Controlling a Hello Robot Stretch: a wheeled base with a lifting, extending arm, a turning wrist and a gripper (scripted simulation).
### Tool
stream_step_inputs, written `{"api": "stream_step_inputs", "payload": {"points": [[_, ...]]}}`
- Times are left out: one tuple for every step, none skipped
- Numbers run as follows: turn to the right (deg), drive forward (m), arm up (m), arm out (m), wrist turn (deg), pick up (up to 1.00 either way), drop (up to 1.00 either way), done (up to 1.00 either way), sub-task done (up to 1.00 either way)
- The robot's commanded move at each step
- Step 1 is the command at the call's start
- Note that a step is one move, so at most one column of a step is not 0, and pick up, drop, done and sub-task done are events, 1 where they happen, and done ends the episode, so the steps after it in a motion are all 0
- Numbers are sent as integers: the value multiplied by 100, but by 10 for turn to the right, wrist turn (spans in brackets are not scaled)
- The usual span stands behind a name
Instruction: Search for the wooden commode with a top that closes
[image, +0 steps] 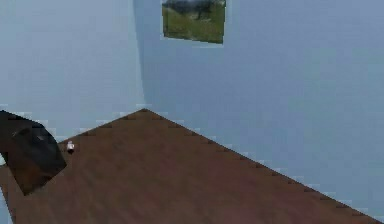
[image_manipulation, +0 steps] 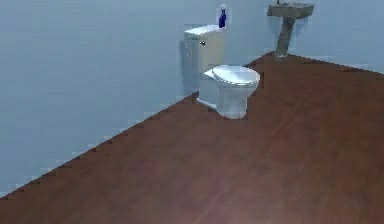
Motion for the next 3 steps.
{"api": "stream_step_inputs", "payload": {"points": [[0,60,0,0,0,0,0,0,0],[-450,0,0,0,0,0,0,0,0],[0,65,0,0,0,0,0,0,0]]}}
